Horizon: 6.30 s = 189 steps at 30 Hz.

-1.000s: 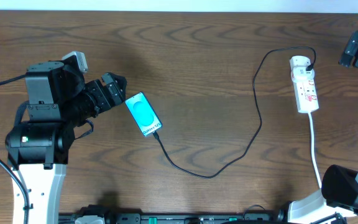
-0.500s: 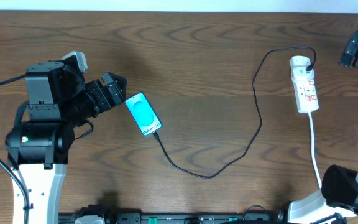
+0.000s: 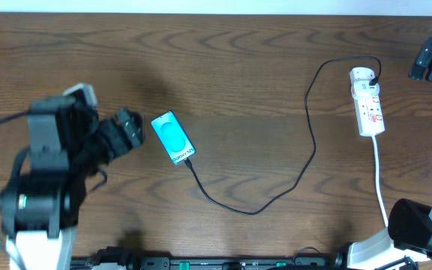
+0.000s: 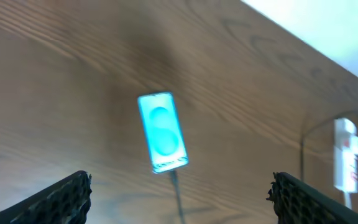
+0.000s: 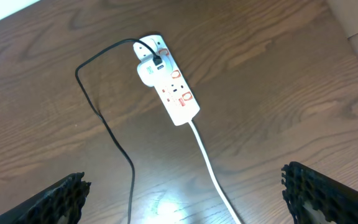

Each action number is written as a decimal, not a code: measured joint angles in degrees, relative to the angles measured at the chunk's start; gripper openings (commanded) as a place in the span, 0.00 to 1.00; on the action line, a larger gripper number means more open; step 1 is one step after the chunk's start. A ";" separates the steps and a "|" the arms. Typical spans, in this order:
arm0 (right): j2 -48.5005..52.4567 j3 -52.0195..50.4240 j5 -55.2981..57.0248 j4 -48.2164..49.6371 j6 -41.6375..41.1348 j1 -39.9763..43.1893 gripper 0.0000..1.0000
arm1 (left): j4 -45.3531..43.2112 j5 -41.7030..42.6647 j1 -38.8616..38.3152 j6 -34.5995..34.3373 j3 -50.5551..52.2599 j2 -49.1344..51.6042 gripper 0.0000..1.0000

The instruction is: Plug charger to phone and switch on socket

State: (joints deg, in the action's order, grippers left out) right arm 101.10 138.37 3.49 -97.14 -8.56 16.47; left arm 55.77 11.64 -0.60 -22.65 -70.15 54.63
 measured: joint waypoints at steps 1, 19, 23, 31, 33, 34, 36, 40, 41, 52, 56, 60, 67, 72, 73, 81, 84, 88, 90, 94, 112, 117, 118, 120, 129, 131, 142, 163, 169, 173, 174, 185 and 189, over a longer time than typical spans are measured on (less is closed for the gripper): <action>0.00 -0.02 0.00 -0.04 0.00 0.00 0.99 | 0.02 -1.31 -0.24 0.00 0.79 -1.97 0.93; 0.00 -0.11 0.09 -0.02 0.00 0.00 0.99 | -59.89 -12.07 -1.01 -0.07 47.06 -44.65 0.93; 0.00 -0.13 0.09 0.00 0.00 0.00 0.99 | -67.21 -12.55 -0.39 -0.04 56.37 -48.00 0.93; 0.00 -0.13 0.15 -0.02 0.00 0.00 0.99 | -67.08 -13.33 3.04 -0.33 65.16 -53.96 0.93; 0.00 -0.13 0.17 0.00 0.00 0.00 0.99 | -64.46 -13.35 3.19 -0.50 65.33 -54.01 0.93; 0.00 -0.13 0.17 -0.04 0.00 0.00 0.99 | -62.75 -13.35 3.19 -0.57 65.40 -54.07 0.93; 0.00 -0.13 0.17 -0.02 0.00 0.00 0.99 | -57.53 -13.33 3.19 -0.81 65.51 -54.10 0.93; 0.00 -0.13 0.17 -0.02 -0.02 0.00 0.99 | -47.10 -13.33 3.19 -1.11 65.85 -54.10 0.93; 0.00 -0.13 0.22 -0.02 0.00 0.00 0.99 | -46.38 -13.33 3.19 -1.14 65.83 -53.96 0.93; 0.00 -0.13 0.20 -0.02 -0.02 0.00 0.99 | -43.41 -13.29 3.19 -1.38 64.96 -54.05 0.93; 0.00 -0.13 0.20 0.00 0.00 0.00 0.99 | -43.39 -13.29 3.19 -1.40 64.96 -54.05 0.93; 0.00 -0.13 0.20 0.00 0.00 0.00 0.99 | -43.39 -13.29 3.19 -1.40 64.96 -54.05 0.93; 0.00 -0.13 0.20 0.00 0.00 0.00 0.99 | -43.39 -13.29 3.19 -1.38 64.96 -54.05 0.93; 0.00 -0.13 0.22 -0.02 -0.02 0.00 0.99 | -43.39 -13.29 3.19 -1.40 64.96 -54.05 0.93; 0.00 -0.13 0.20 0.00 0.00 0.00 0.99 | -43.39 -13.29 3.19 -1.40 64.96 -54.05 0.93; 0.00 -0.13 0.22 0.00 0.00 0.00 0.99 | -43.39 -13.29 3.19 -1.40 64.96 -54.05 0.93; 0.00 -0.13 0.22 0.07 0.00 0.00 0.99 | -43.39 -13.29 3.19 -1.40 64.96 -54.05 0.93; -0.07 -0.92 1.18 2.19 -0.17 -0.37 0.99 | -43.39 -13.31 3.19 -1.40 64.96 -54.05 0.93; -1.16 -4.52 1.66 6.69 -1.25 -1.75 0.99 | -43.39 -13.29 3.19 -1.40 64.96 -54.05 0.93; -6.01 -17.70 1.99 26.25 -2.89 -7.17 0.99 | -43.30 -13.31 3.19 -1.53 64.92 -54.05 0.93; -42.62 -104.28 1.46 127.67 -4.20 -27.04 0.99 | -43.08 -13.29 3.19 -1.55 64.85 -54.05 0.93; -53.24 -116.72 1.46 132.39 -3.98 -27.19 0.99 | -43.08 -13.29 3.19 -1.55 64.85 -54.05 0.93; -55.87 -118.62 1.49 132.41 -3.74 -27.19 0.99 | -43.08 -13.29 3.19 -1.55 64.85 -54.05 0.93; -60.65 -121.50 1.49 132.02 -3.06 -27.19 0.99 | -43.08 -13.29 3.19 -1.55 64.85 -54.05 0.93; -83.52 -134.51 1.03 123.97 -2.10 -27.15 0.99 | -43.08 -13.29 3.19 -1.55 64.85 -54.05 0.93; -87.43 -136.67 0.94 119.97 -2.08 -27.06 0.99 | -43.06 -13.31 3.19 -1.55 64.85 -53.99 0.93; -99.67 -138.00 -0.68 93.29 -2.12 -23.65 0.99 | -43.06 -13.31 3.19 -1.55 64.85 -54.05 0.93; -100.15 -138.00 -1.57 93.11 -1.84 -19.61 0.99 | -43.08 -13.29 3.19 -1.55 64.85 -54.05 0.93; -100.15 -138.00 -1.62 93.11 1.16 -19.61 0.99 | -43.06 -13.29 3.19 -1.55 64.85 -54.05 0.93; -100.15 -138.00 -1.68 93.11 3.28 -19.61 0.99 | -43.08 -13.29 3.19 -1.55 64.85 -54.05 0.93; -100.15 -138.00 -1.73 93.13 3.58 -19.61 0.99 | -43.08 -13.29 3.19 -1.55 64.85 -54.05 0.93; -100.15 -138.00 -1.79 93.13 4.72 -19.61 0.99 | -43.06 -13.31 3.19 -1.55 64.85 -54.05 0.93; -100.15 -138.00 -1.79 93.13 4.72 -19.61 0.99 | -43.08 -13.55 3.19 -1.31 64.85 -54.05 0.93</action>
State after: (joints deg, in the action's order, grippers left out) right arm 0.95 0.36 1.69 -4.01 -3.84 -3.14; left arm 12.69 -1.91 2.59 -23.97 -5.30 0.58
